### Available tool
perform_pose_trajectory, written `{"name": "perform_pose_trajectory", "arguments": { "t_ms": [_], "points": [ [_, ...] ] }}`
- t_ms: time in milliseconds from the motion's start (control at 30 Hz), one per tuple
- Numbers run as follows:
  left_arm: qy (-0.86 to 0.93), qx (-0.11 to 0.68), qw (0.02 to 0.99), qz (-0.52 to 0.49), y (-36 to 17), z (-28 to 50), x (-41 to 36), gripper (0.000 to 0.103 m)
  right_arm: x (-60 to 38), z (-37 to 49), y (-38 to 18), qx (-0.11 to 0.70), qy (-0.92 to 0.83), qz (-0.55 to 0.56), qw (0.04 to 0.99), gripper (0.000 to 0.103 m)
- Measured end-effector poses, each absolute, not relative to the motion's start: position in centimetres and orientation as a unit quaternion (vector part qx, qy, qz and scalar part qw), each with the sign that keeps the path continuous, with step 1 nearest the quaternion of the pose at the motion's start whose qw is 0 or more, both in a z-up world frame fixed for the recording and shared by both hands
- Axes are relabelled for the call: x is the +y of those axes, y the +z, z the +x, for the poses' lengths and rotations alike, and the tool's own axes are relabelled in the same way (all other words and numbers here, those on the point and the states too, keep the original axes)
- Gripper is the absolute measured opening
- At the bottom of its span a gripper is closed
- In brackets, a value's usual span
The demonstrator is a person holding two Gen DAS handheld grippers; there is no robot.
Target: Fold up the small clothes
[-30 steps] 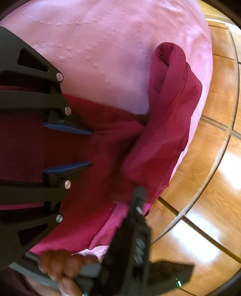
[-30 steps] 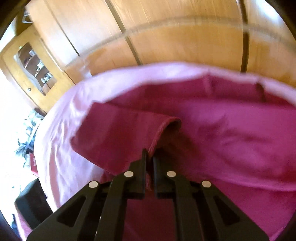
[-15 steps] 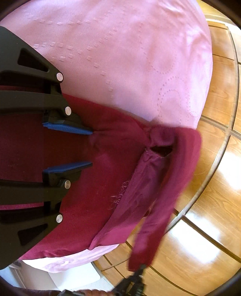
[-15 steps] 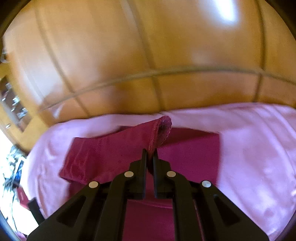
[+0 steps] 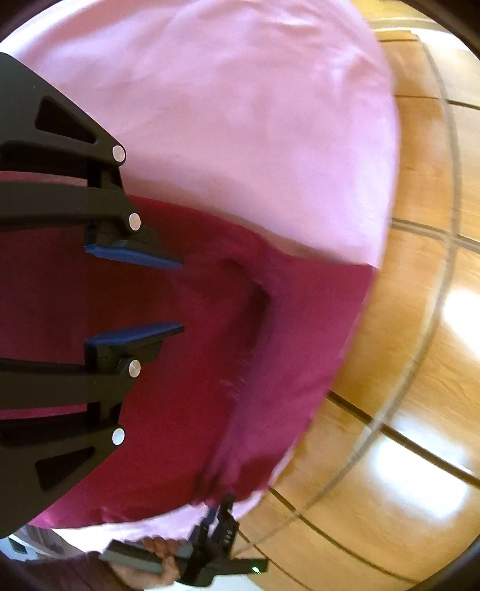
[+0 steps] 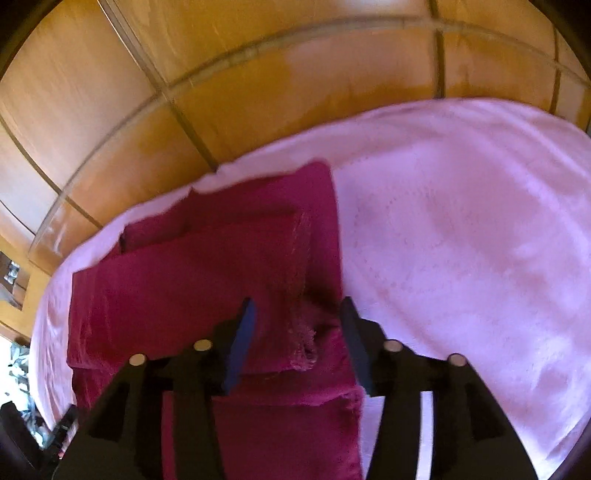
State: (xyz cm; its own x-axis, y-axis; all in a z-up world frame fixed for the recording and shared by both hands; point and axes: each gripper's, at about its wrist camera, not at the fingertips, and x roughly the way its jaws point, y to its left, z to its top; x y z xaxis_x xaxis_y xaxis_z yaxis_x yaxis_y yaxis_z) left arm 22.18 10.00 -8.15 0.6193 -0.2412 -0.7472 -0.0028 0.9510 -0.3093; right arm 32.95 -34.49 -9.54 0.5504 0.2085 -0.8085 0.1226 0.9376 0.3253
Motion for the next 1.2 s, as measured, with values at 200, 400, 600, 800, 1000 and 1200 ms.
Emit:
{"name": "perform_pose_trajectory", "arguments": {
  "t_ms": [200, 400, 600, 800, 1000, 1200],
  "points": [
    [-0.082, 0.387, 0.908, -0.138, -4.1, 25.8, 9.5, 0.029, -31.6, 31.7, -6.0, 0.428, 0.069, 0.152, 0.888, 0.061],
    [-0.078, 0.372, 0.917, -0.119, -2.6, 32.1, 7.8, 0.029, -26.8, 33.5, -8.1, 0.44, 0.084, 0.08, 0.891, 0.067],
    [-0.053, 0.408, 0.903, -0.122, -5.3, 38.0, 7.9, 0.029, -27.2, 34.7, -12.4, 0.447, 0.055, 0.059, 0.891, 0.072],
    [-0.011, 0.448, 0.882, -0.143, -10.8, 40.3, 10.7, 0.029, -25.4, 33.3, -13.7, 0.412, 0.049, -0.004, 0.91, 0.079],
    [0.018, 0.44, 0.896, -0.064, -9.8, 39.0, 8.8, 0.029, -25.6, 34.0, -14.2, 0.411, 0.053, 0.004, 0.91, 0.081],
    [-0.024, 0.395, 0.918, -0.033, -6.9, 32.1, 5.7, 0.029, -25.3, 33.9, -14.1, 0.411, 0.055, 0.004, 0.91, 0.082]
  ]
}}
